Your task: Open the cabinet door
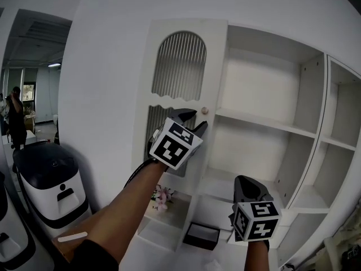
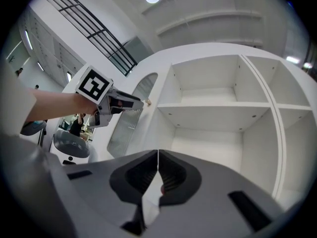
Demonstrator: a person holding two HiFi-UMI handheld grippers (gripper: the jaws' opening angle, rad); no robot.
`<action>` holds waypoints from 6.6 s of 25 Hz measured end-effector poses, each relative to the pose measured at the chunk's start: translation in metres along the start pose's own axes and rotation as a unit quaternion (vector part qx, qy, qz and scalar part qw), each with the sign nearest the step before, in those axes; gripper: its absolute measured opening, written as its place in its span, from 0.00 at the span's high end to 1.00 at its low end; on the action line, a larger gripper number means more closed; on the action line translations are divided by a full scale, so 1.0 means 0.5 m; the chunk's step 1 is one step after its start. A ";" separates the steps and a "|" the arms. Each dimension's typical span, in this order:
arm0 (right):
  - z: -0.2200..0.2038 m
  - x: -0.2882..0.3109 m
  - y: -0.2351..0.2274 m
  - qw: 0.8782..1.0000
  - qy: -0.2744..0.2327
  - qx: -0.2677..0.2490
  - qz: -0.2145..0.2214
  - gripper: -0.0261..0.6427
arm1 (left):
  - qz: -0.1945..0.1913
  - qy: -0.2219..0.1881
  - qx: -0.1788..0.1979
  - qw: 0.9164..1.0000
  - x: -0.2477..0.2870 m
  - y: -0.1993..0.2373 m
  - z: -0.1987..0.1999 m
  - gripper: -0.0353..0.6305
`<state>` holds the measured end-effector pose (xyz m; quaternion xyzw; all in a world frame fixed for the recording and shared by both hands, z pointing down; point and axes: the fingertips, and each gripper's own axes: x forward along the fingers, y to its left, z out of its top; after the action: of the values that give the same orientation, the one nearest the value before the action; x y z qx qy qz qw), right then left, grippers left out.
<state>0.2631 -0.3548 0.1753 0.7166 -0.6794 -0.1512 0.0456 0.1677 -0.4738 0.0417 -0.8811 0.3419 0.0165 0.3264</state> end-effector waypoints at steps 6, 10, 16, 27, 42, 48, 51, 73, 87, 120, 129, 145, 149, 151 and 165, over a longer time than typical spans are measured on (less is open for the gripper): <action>0.016 0.009 -0.019 1.000 -0.007 -0.009 -0.011 0.93 | -0.002 0.003 0.011 1.000 0.044 0.009 0.023 0.73; 0.022 0.015 -0.033 1.000 -0.006 -0.016 -0.016 0.93 | -0.008 0.008 0.014 1.000 0.066 0.014 0.025 0.73; 0.011 0.010 -0.052 0.999 0.002 -0.028 -0.025 0.93 | 0.001 0.011 0.021 1.000 0.077 0.021 0.026 0.79; -0.018 -0.004 -0.050 0.999 0.013 -0.026 -0.014 0.93 | -0.007 0.003 0.043 0.999 0.043 0.018 0.039 0.81; -0.007 -0.095 0.000 0.998 0.011 -0.040 0.051 0.93 | 0.006 0.009 0.038 0.999 -0.131 0.036 0.083 0.83; 0.003 -0.100 0.046 0.998 0.006 -0.042 0.048 0.93 | -0.034 -0.016 0.067 0.997 -0.200 0.051 0.092 0.83; 0.010 -0.090 0.075 0.999 0.004 -0.033 0.036 0.93 | -0.058 -0.044 0.075 0.995 -0.239 0.064 0.095 0.83; 0.112 0.032 0.425 0.994 -0.035 -0.027 0.099 0.93 | -0.069 -0.094 0.123 0.986 -0.526 0.297 0.029 0.82; 0.092 0.064 0.544 0.992 -0.023 -0.024 0.123 0.93 | -0.009 -0.044 0.121 0.992 -0.586 0.397 -0.063 0.93; -0.296 -0.241 0.222 0.996 0.066 0.063 0.023 0.93 | 0.122 0.146 -0.248 0.950 -0.679 -0.256 -0.565 0.93; -0.407 -0.403 0.081 0.986 0.116 0.084 -0.086 0.93 | -0.023 0.076 -0.261 0.962 -0.477 -0.466 -0.422 0.93; -0.423 -0.369 0.083 0.986 0.116 0.085 -0.086 0.93 | -0.040 0.079 -0.251 0.964 -0.441 -0.490 -0.432 0.93; -0.415 -0.343 0.097 0.987 0.112 0.089 -0.076 0.93 | -0.031 0.081 -0.257 0.963 -0.446 -0.468 -0.443 0.93; -0.418 -0.335 0.099 0.987 0.113 0.089 -0.075 0.93 | -0.029 0.078 -0.257 0.963 -0.449 -0.458 -0.443 0.93; -0.411 -0.297 0.117 0.988 0.108 0.088 -0.058 0.93 | -0.029 0.072 -0.258 0.963 -0.453 -0.439 -0.452 0.94</action>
<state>0.2593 -0.2412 0.4093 0.7685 -0.6380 -0.0147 0.0465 0.0849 -0.3510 0.4003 -0.9440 0.3225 0.0310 0.0624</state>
